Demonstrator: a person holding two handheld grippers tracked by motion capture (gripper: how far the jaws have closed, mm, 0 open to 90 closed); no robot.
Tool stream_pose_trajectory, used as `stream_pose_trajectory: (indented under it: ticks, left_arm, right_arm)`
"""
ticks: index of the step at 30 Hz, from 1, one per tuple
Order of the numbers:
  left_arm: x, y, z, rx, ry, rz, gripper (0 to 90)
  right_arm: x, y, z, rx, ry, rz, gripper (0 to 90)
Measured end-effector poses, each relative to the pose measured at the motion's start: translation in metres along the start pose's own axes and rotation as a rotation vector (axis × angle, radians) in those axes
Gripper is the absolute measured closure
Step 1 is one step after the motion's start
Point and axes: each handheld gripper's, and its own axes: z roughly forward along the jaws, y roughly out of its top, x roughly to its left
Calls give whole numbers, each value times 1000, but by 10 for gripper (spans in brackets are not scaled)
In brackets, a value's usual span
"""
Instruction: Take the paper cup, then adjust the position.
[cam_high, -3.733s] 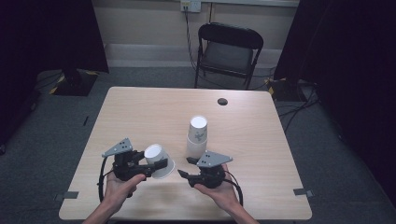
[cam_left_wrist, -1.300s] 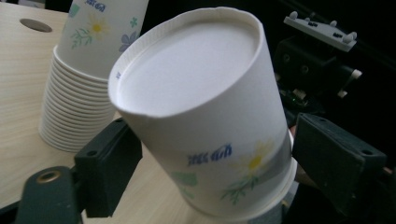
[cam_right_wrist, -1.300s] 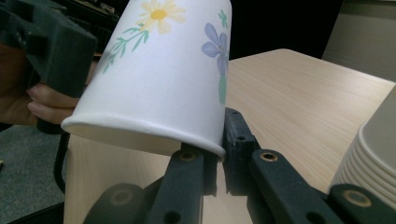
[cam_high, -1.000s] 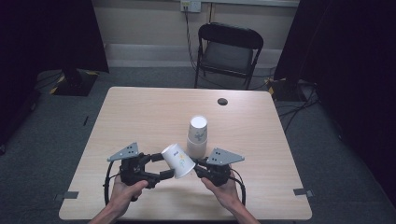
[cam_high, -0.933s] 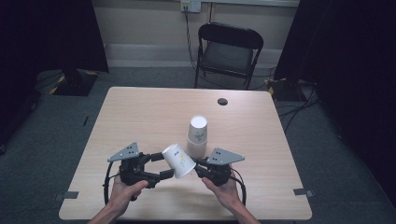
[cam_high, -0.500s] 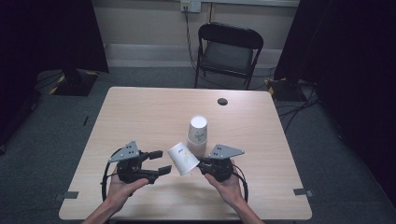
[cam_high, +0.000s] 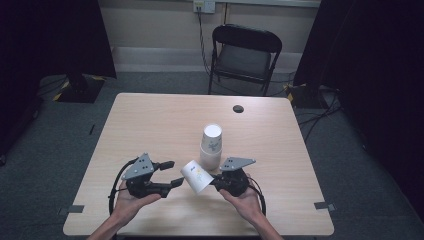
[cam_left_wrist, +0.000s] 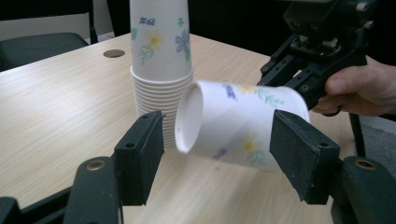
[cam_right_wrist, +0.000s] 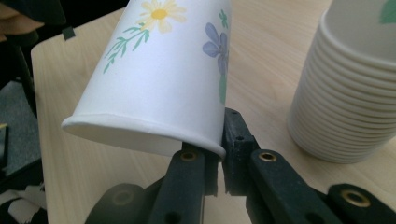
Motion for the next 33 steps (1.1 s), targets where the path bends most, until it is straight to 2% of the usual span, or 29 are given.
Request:
stream_pose_trajectory:
  ticks: [1, 6, 7, 12, 15, 20, 26, 28, 31, 33]
  left_arm:
    - [-3, 1, 1, -3, -2, 18, 358]
    - [-12, 4, 4, 0, -15, 47, 360]
    - [-16, 4, 6, 5, -23, 64, 360]
    - [-17, 2, 8, 31, -27, 91, 344]
    - [-18, 0, 10, 53, -38, 98, 308]
    - [-19, -4, 15, 85, -46, 120, 273]
    - [-22, -7, 16, 85, -71, 134, 263]
    - [-22, -8, 16, 95, -67, 154, 240]
    - [-23, -9, 16, 97, -62, 160, 232]
    - [-23, -10, 14, 108, -59, 183, 218]
  right_arm:
    - [1, 0, 1, 11, 3, -8, 866]
    - [2, 0, 2, 23, 5, -25, 869]
    - [2, -1, 3, 32, 11, -29, 870]
    - [3, -1, 6, 49, 19, -31, 870]
    - [4, -3, 10, 81, 49, -35, 870]
    - [6, -5, 14, 112, 66, -45, 870]
    - [8, -4, 16, 126, 86, -48, 871]
    - [8, -3, 18, 128, 97, -50, 871]
    - [10, -1, 20, 138, 108, -63, 872]
    - [11, 1, 22, 151, 118, -65, 873]
